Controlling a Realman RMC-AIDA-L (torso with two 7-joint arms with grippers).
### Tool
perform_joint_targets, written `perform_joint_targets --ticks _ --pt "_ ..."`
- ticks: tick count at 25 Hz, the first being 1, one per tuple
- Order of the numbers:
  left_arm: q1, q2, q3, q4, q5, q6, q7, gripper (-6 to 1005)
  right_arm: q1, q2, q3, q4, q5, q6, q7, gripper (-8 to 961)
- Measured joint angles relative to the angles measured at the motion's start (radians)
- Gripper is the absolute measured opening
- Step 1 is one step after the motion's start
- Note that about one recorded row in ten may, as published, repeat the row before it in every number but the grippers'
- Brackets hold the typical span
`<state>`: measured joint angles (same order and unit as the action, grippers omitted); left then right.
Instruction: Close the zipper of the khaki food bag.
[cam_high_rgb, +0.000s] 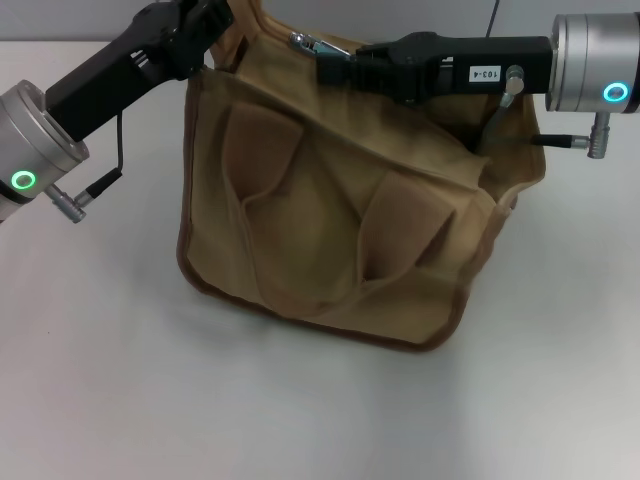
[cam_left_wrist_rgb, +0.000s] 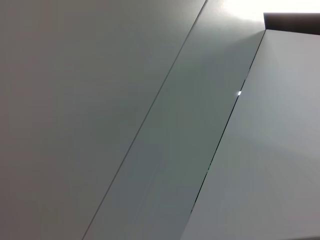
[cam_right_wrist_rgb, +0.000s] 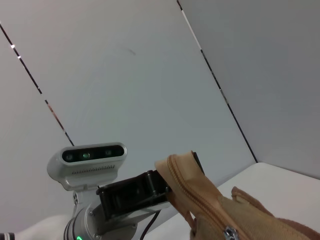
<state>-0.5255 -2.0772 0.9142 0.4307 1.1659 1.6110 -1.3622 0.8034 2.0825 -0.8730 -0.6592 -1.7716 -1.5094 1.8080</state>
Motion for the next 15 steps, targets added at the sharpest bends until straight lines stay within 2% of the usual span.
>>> perform_joint_targets --ticks 15 --pt "0.029 0.003 -0.023 -0.002 -0.014 -0.002 0.004 76 -0.056 0.001 -0.003 0.013 0.005 -0.001 -0.026 20"
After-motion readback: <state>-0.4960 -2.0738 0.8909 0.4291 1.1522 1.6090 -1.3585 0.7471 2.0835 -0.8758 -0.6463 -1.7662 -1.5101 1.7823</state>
